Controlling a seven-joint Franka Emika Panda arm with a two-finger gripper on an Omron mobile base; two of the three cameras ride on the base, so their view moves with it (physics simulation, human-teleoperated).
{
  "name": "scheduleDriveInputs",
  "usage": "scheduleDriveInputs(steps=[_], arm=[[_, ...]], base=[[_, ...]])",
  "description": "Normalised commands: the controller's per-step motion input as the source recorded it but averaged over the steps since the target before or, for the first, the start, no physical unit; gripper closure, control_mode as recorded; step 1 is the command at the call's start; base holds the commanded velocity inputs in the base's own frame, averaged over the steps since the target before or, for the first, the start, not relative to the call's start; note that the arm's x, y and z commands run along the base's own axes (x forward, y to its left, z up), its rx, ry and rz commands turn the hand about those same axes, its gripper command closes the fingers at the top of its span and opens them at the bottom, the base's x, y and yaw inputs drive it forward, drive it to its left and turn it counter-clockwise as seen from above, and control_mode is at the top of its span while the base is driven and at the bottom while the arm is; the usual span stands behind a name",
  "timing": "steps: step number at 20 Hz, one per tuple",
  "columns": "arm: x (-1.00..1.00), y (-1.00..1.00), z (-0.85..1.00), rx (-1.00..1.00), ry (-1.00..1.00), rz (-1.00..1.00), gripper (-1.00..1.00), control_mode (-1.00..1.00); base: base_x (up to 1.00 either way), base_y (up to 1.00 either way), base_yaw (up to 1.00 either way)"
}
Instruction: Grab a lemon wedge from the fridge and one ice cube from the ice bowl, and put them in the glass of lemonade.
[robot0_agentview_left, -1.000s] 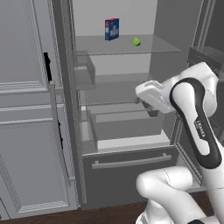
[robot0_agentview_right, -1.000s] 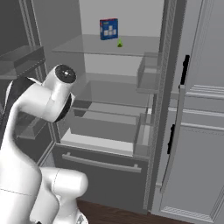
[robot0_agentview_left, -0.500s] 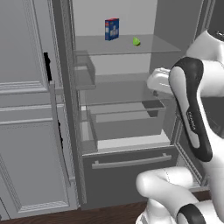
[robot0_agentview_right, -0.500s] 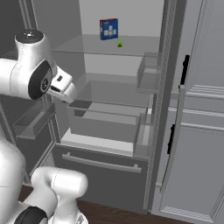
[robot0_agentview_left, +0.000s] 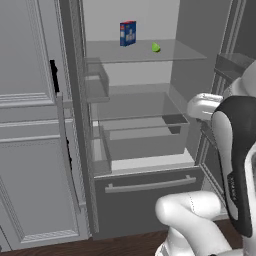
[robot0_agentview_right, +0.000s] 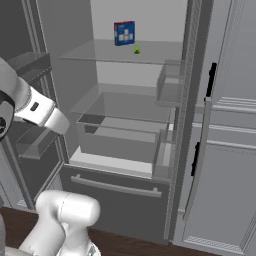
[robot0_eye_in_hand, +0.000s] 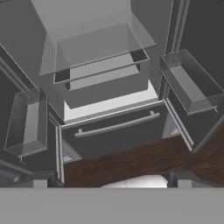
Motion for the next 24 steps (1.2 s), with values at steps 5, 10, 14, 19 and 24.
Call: scheduleDriveInputs(steps=[5,10,14,19,24], arm=[[-0.22,0.0,0.16,0.01,-0.01,0.01,-1.0,-1.0],[-0.02,0.0,0.09,0.0,-0.01,0.0,-1.0,-1.0],[0.19,0.0,0.01,0.0,0.0,0.0,-1.0,-1.0],[0.08,0.0,0.0,0.0,0.0,0.0,-1.0,-1.0],[0.05,0.0,0.0,0.0,0.0,0.0,-1.0,1.0]], base=[[0.0,0.0,0.0],[0.0,0.0,0.0],[0.0,0.0,0.0],[0.0,0.0,0.0],[0.72,-0.1,0.0]])
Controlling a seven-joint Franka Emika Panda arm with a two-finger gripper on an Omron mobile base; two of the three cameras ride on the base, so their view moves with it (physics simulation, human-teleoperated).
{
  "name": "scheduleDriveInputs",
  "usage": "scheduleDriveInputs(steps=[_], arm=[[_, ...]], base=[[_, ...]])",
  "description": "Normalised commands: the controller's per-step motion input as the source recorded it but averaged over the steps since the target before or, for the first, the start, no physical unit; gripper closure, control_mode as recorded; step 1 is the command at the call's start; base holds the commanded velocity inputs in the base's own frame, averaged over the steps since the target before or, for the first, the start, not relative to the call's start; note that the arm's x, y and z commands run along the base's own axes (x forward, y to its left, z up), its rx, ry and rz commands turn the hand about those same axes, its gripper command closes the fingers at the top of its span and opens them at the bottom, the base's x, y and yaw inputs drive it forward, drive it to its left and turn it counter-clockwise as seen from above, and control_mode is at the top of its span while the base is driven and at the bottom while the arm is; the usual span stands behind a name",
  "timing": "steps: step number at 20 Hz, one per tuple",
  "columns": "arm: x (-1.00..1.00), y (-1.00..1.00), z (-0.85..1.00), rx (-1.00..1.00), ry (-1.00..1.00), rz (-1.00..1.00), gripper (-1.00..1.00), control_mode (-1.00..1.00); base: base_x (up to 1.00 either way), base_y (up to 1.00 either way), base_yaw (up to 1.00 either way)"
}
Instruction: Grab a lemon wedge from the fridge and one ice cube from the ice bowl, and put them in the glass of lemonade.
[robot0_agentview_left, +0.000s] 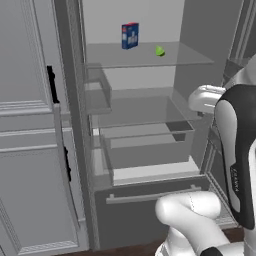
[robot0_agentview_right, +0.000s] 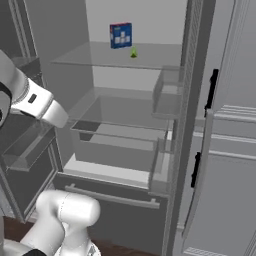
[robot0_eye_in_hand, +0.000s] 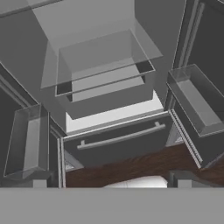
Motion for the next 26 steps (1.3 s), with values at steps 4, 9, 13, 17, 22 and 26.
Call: scheduleDriveInputs(steps=[4,9,13,17,22,26], arm=[[0.0,0.0,0.0,0.0,0.0,0.0,-1.0,1.0],[0.0,0.0,0.0,0.0,0.0,0.0,-1.0,1.0],[0.44,-0.12,0.04,0.01,-0.04,0.0,-1.0,-1.0],[-0.11,-0.04,0.5,0.16,-0.38,0.0,-1.0,-1.0],[0.0,0.0,0.34,0.08,-0.23,0.0,-1.0,-1.0],[0.12,0.03,0.33,-0.13,-0.22,0.0,-1.0,-1.0]], base=[[1.0,-0.14,0.0],[0.89,-0.23,0.0],[0.2,-0.06,0.0],[0.0,0.0,0.0],[0.0,0.0,0.0],[0.0,0.0,0.0]])
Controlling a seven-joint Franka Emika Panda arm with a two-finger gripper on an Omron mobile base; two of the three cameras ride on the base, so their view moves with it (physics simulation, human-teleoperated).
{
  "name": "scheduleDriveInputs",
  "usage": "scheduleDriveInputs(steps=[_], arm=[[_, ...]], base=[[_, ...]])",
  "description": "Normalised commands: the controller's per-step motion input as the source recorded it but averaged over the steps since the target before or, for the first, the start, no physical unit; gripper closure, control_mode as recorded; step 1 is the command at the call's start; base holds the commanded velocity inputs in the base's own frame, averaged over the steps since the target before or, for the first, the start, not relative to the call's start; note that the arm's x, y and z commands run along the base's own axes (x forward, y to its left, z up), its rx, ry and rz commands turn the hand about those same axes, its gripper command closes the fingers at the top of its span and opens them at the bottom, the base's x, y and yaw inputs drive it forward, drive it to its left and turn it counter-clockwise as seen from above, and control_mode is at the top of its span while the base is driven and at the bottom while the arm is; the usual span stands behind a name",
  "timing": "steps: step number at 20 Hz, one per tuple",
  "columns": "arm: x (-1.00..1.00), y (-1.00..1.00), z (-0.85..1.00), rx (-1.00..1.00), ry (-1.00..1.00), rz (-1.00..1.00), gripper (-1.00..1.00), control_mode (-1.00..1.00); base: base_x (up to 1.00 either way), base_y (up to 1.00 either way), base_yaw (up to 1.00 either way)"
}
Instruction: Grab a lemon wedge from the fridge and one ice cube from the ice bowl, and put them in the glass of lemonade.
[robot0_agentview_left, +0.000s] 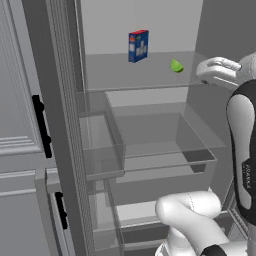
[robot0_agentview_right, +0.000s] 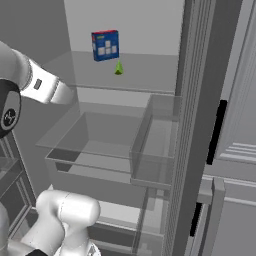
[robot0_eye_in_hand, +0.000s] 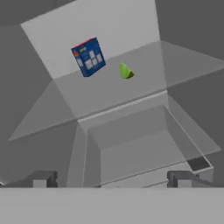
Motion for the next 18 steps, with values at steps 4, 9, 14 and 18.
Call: scheduleDriveInputs(steps=[4,9,14,18], arm=[[0.78,0.02,0.62,-0.37,-0.02,0.0,-1.0,-1.0],[0.93,-0.2,0.04,-0.07,0.05,0.03,-1.0,-1.0],[0.86,-0.3,-0.39,-0.01,0.15,0.01,-1.0,-1.0],[0.85,-0.06,-0.48,-0.07,0.38,0.04,-1.0,-1.0]], base=[[0.0,0.0,0.0],[0.0,0.0,0.0],[0.0,0.0,0.0],[0.0,0.0,0.0]])
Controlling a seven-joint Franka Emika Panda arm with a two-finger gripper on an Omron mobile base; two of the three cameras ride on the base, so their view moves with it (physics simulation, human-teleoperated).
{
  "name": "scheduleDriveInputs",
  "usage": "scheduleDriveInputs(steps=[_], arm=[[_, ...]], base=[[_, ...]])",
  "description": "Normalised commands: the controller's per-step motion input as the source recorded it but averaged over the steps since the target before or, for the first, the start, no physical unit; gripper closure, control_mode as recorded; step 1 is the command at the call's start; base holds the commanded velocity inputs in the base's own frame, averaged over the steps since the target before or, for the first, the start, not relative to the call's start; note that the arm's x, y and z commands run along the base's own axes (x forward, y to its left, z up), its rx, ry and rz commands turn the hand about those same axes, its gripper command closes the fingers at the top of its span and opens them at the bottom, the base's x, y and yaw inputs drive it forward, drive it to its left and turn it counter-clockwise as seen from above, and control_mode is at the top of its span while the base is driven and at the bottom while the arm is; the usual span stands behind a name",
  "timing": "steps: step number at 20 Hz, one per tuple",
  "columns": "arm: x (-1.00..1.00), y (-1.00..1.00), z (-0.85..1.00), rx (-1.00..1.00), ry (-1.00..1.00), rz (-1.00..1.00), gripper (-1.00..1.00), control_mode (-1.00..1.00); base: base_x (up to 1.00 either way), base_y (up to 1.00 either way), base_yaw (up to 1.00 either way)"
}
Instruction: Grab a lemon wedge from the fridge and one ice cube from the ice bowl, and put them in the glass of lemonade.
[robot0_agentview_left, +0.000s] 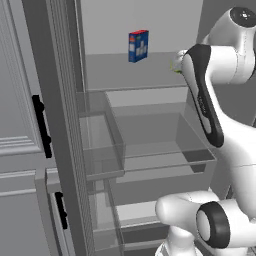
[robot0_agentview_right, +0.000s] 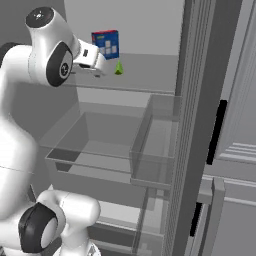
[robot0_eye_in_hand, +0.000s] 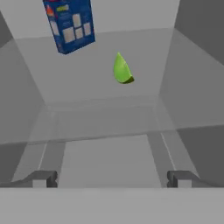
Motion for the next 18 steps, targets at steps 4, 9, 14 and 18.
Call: scheduleDriveInputs(steps=[4,9,14,18], arm=[[0.51,0.0,-0.05,-0.07,0.16,0.06,-1.0,-1.0],[0.31,-0.2,0.01,-0.02,0.0,0.0,-1.0,-1.0],[0.6,-0.44,-0.16,0.0,0.0,0.0,-1.0,-1.0],[0.67,-0.15,-0.19,0.0,0.01,0.03,-1.0,-1.0]], base=[[0.0,0.0,0.0],[0.0,0.0,0.0],[0.0,0.0,0.0],[0.0,0.0,0.0]])
